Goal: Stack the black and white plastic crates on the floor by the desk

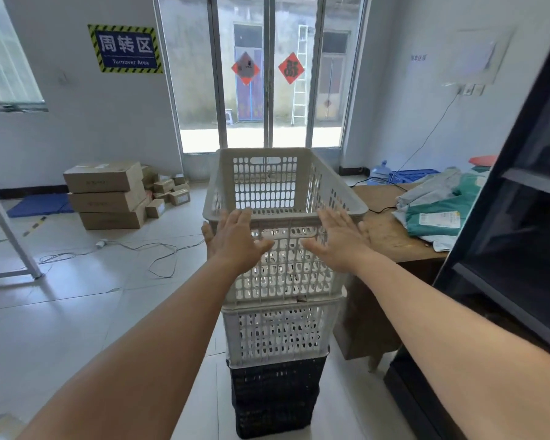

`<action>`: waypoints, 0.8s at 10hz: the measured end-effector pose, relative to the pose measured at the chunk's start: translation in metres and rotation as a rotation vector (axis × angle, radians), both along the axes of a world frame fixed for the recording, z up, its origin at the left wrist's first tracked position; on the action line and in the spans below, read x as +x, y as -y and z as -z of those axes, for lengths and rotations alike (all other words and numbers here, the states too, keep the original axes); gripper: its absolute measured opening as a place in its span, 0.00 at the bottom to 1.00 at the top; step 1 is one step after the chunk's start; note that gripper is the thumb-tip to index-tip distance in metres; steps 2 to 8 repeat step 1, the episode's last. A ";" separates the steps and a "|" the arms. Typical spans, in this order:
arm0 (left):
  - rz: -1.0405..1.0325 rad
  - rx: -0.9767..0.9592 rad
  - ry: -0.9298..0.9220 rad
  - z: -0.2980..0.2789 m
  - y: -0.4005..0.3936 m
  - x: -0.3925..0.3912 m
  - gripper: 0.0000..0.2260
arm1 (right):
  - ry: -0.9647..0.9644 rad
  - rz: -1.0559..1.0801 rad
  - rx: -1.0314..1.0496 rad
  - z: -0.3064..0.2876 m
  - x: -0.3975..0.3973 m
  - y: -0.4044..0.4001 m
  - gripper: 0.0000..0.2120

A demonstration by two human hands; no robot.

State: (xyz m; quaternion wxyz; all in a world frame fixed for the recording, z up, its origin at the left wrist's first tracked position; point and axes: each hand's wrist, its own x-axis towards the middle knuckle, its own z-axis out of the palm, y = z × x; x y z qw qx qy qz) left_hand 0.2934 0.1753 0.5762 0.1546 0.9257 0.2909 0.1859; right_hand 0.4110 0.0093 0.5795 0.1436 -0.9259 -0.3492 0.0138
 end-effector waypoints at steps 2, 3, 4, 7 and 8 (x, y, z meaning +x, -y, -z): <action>0.042 0.003 0.003 -0.008 0.012 -0.009 0.41 | 0.014 -0.005 0.022 -0.015 -0.013 0.011 0.39; 0.042 0.003 0.003 -0.008 0.012 -0.009 0.41 | 0.014 -0.005 0.022 -0.015 -0.013 0.011 0.39; 0.042 0.003 0.003 -0.008 0.012 -0.009 0.41 | 0.014 -0.005 0.022 -0.015 -0.013 0.011 0.39; 0.042 0.003 0.003 -0.008 0.012 -0.009 0.41 | 0.014 -0.005 0.022 -0.015 -0.013 0.011 0.39; 0.042 0.003 0.003 -0.008 0.012 -0.009 0.41 | 0.014 -0.005 0.022 -0.015 -0.013 0.011 0.39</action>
